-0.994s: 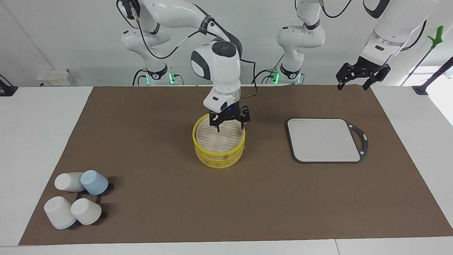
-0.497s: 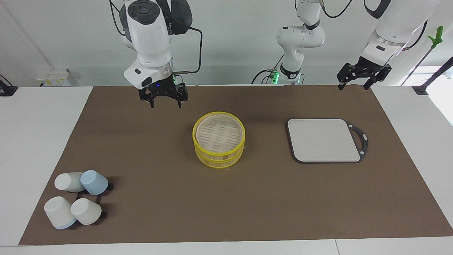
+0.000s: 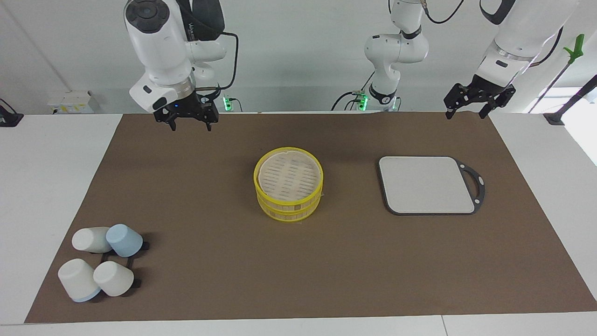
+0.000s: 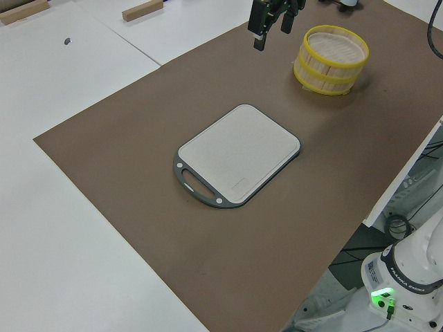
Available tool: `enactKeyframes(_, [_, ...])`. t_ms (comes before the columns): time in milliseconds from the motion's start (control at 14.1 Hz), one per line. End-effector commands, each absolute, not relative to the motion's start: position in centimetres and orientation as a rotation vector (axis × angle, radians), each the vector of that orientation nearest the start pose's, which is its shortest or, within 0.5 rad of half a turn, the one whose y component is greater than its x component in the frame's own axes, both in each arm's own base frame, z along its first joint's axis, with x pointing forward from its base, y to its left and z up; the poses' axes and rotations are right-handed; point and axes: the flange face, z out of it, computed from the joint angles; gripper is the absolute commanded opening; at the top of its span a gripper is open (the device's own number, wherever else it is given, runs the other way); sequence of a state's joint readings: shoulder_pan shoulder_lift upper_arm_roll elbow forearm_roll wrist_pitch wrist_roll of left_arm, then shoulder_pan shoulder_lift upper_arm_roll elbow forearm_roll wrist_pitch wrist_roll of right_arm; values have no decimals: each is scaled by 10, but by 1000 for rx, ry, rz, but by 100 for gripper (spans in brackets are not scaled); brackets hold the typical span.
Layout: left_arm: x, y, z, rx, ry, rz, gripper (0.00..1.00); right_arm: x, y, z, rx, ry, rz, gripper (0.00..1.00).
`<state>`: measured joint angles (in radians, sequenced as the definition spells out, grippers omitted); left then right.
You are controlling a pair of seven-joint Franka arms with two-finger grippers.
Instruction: Place bun in steamer
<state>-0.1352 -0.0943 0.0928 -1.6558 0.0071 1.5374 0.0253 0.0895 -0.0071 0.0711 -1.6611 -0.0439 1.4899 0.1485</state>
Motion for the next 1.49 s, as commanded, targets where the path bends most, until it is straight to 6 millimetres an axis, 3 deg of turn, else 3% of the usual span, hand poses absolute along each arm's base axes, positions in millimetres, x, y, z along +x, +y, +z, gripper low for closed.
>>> enactKeyframes(0, [518, -17, 632, -3129, 87, 51, 100, 528, 40, 579, -3151, -8, 241, 100])
enactKeyframes(213, [518, -18, 632, -3132, 82, 53, 100, 543, 38, 583, -3151, -3, 87, 100])
enactKeyframes(426, [518, -18, 632, -3133, 65, 48, 100, 557, 22, 565, -3148, 43, 113, 100])
enactKeyframes(710, [518, -18, 631, -3133, 65, 51, 100, 551, -5, 570, -3149, 49, 126, 100])
enactKeyframes(994, [518, -18, 631, -3133, 65, 48, 100, 546, -10, 573, -3149, 61, 131, 100])
enactKeyframes(1420, [518, -19, 631, -3133, 68, 48, 100, 541, -43, 578, -3135, 64, 140, 100])
